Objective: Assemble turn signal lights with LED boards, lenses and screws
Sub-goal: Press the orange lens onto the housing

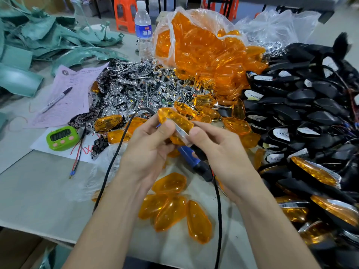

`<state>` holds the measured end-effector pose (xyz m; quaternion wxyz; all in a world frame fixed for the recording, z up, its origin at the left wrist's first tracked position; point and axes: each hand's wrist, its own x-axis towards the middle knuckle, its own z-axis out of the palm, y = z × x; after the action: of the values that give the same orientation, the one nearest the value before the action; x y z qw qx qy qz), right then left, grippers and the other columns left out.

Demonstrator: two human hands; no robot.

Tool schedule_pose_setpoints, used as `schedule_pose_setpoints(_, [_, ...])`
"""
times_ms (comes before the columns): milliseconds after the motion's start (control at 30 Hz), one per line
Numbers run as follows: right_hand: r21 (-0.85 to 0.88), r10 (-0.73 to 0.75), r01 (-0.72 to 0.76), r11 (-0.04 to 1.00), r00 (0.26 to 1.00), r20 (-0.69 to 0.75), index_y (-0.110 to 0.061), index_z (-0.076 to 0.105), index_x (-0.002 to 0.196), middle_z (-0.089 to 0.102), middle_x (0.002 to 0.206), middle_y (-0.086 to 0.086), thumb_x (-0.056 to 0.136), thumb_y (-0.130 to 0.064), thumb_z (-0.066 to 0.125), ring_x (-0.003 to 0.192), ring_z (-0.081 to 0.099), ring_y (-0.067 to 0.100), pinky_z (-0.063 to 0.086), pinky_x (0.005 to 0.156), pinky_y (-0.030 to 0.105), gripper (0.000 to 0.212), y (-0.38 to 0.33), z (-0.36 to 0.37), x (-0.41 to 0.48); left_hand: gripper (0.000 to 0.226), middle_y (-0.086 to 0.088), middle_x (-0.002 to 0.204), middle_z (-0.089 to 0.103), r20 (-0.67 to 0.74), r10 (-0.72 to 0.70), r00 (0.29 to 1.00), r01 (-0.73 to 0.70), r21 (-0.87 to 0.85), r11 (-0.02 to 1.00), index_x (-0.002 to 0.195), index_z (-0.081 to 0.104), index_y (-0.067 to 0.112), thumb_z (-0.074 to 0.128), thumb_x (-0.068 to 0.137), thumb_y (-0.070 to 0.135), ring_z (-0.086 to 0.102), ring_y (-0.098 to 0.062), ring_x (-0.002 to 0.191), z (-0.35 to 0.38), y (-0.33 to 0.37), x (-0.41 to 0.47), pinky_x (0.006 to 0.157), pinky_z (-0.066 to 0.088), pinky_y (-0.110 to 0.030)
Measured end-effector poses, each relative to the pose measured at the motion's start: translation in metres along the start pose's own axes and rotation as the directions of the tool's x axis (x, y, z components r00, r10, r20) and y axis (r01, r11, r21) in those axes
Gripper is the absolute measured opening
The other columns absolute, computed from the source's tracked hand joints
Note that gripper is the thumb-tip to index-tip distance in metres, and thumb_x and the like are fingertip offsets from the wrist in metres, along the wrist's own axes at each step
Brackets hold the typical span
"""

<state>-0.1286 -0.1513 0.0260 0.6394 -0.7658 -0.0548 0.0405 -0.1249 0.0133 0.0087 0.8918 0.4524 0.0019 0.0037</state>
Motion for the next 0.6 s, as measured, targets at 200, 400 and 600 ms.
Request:
schedule_pose_setpoints(200, [0.143,-0.006,-0.013,0.99,0.992,0.127,-0.035,0.065,0.137,0.077,0.1,0.011,0.093,-0.026,0.072,0.082,0.067,0.014,0.056,0.071,0.03,0.046,0.005,0.001,0.001,0.043,-0.017,0.133,0.067,0.188,0.021,0.982,-0.037,0.086,0.996,0.13,0.062,0.01,0.07,0.089,0.018,0.066,-0.033,0.108,-0.007,0.0,-0.005,0.082,0.058,-0.046])
schedule_pose_setpoints(400, [0.058,-0.152,0.152,0.987,0.988,-0.006,-0.042,0.072,0.119,0.077,0.11,-0.019,0.088,-0.02,0.072,0.107,0.072,0.005,0.058,0.088,0.025,0.038,0.01,0.005,-0.007,0.04,-0.01,0.13,0.071,0.196,0.017,0.98,-0.087,0.353,0.932,0.128,0.068,0.012,0.069,0.089,0.02,0.069,-0.031,0.116,-0.013,0.013,-0.001,0.094,0.058,-0.047])
schedule_pose_setpoints(600, [-0.132,-0.235,0.23,0.964,0.972,-0.027,-0.048,0.069,0.126,0.074,0.109,-0.026,0.092,-0.032,0.066,0.109,0.068,0.002,0.058,0.093,0.033,0.037,0.0,0.008,-0.014,0.04,-0.014,0.119,0.074,0.128,0.044,0.991,-0.072,0.224,0.972,0.118,0.072,0.01,0.079,0.08,0.023,0.073,-0.028,0.101,-0.008,0.014,-0.005,0.078,0.061,-0.039])
